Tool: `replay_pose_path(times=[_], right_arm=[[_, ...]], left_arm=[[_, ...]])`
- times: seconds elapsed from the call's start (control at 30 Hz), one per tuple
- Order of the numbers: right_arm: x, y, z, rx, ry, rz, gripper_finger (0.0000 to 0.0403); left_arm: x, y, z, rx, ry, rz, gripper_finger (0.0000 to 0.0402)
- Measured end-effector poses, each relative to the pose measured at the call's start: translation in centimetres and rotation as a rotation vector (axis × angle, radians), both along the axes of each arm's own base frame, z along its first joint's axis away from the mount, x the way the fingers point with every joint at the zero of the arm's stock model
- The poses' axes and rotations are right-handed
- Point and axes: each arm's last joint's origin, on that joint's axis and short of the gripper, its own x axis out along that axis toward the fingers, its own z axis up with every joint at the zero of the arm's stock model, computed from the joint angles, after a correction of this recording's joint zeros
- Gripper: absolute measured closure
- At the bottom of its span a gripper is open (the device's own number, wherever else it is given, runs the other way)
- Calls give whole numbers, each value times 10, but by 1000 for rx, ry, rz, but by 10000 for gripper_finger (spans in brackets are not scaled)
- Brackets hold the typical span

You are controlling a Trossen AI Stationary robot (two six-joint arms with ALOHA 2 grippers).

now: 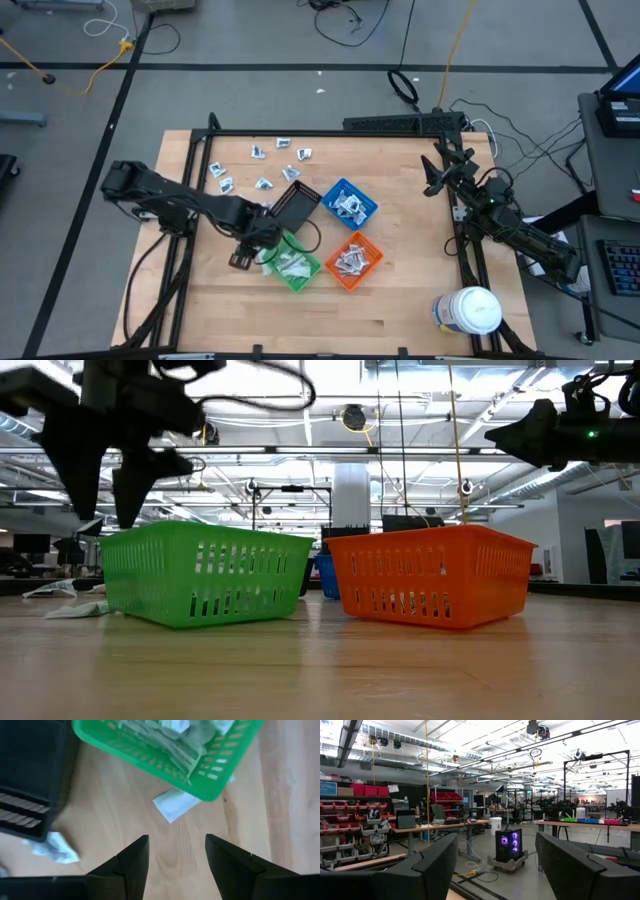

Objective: Pick & Place First Aid Supplies
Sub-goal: Put the green bandage into the green bin

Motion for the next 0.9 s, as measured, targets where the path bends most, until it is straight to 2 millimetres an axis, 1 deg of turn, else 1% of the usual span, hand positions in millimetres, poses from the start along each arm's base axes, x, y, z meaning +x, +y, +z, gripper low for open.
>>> replay_pose_path(times=[0.2, 0.4, 0.6, 0.9], right_arm=[[0, 0, 0, 0, 0, 0, 140], [0, 0, 0, 0, 0, 0, 140], [0, 0, 0, 0, 0, 0, 140], [0, 0, 0, 0, 1, 0, 140]], left_arm=[[-3, -6, -24, -29, -29, 103, 206], [-5, -14, -39, -59, -71, 190, 206], [-8, -18, -53, -56, -125, 179, 206], [-18, -16, -73, 44, -167, 179, 206]])
